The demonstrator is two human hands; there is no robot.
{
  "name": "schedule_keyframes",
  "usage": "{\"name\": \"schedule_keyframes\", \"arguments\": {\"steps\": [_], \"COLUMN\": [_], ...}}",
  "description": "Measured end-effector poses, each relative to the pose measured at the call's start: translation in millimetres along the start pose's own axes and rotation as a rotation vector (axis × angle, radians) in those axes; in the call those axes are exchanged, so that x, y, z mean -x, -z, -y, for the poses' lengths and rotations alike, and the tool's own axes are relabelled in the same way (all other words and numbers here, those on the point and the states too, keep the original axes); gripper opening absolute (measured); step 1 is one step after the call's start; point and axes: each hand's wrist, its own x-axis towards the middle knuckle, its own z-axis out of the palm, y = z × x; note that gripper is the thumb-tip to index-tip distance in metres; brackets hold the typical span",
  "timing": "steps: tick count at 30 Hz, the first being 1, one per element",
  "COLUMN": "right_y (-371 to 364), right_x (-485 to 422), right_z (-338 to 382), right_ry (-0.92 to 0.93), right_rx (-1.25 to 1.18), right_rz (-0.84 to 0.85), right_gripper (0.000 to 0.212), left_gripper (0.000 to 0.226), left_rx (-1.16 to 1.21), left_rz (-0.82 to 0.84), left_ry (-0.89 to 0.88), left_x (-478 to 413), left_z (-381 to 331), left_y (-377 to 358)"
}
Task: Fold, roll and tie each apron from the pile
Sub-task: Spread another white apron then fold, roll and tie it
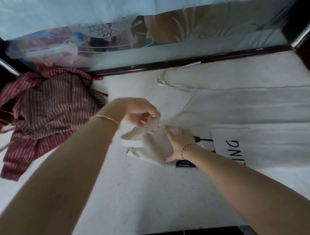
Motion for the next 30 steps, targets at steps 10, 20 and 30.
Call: {"name": "schedule_keyframes", "arguments": {"steps": [10, 20, 30], "right_y": [1, 15, 30], "right_x": [31, 25, 5], "right_z": [-36, -16, -8], "right_ry": [-0.075, -0.09, -0.099], "right_rx": [-0.757, -0.794, -0.662], "right_rz": [-0.191, -0.01, -0.191], "right_gripper": [0.028, 0.053, 0.039], "left_gripper": [0.025, 0.032, 0.033], "left_rx": [-0.503, -0.732, -0.386], "left_rz": [-0.308, -0.694, -0.552], "left_ry": [-0.083, -0.111, 0.221], "left_x": [-64, -47, -34], "left_z": [36, 65, 110], "left_y": [-43, -10, -1]}}
